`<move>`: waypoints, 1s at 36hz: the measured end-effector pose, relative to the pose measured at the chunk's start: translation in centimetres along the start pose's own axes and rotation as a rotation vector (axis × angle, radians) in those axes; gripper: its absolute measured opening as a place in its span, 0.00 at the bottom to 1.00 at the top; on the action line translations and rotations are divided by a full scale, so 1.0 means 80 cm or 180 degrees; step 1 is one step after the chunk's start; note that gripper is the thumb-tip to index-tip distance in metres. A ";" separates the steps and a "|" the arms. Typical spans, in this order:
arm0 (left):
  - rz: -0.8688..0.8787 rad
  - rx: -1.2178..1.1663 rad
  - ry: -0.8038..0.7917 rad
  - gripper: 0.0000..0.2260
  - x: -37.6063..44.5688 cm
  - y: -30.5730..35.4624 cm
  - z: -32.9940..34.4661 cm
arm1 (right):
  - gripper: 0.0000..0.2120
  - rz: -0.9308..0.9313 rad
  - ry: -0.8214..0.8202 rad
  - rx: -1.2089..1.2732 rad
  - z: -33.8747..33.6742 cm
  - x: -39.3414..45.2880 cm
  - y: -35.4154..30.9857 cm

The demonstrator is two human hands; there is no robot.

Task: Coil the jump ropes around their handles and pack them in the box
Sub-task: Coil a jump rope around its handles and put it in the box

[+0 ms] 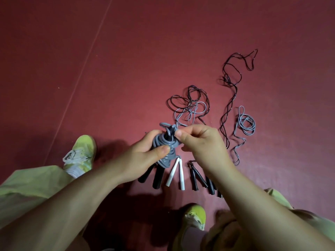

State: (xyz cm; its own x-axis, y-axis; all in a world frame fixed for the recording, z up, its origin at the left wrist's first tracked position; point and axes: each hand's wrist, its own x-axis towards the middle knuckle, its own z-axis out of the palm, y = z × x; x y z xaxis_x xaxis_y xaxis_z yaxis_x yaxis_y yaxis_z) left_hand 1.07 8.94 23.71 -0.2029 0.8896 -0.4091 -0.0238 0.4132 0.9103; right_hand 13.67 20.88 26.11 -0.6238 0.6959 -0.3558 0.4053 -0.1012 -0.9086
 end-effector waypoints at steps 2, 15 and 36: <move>0.0034 0.0182 -0.0094 0.20 -0.002 0.002 0.000 | 0.09 0.0236 -0.0084 0.0141 -0.001 0.002 0.001; -0.0330 0.0367 -0.0383 0.27 -0.004 -0.001 0.002 | 0.14 0.0609 -0.0571 -0.0122 -0.011 0.007 -0.009; -0.0552 -0.0216 -0.0541 0.08 -0.010 0.012 0.024 | 0.14 0.0969 -0.0732 0.0842 -0.003 0.011 0.005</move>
State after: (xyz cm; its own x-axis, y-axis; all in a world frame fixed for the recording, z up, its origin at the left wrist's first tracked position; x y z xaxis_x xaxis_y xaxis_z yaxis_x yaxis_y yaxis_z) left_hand 3.06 8.99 24.76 -0.0227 0.8289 -0.5589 -0.1107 0.5535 0.8254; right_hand 13.48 21.63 25.49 -0.6470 0.4335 -0.6273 0.4274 -0.4751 -0.7692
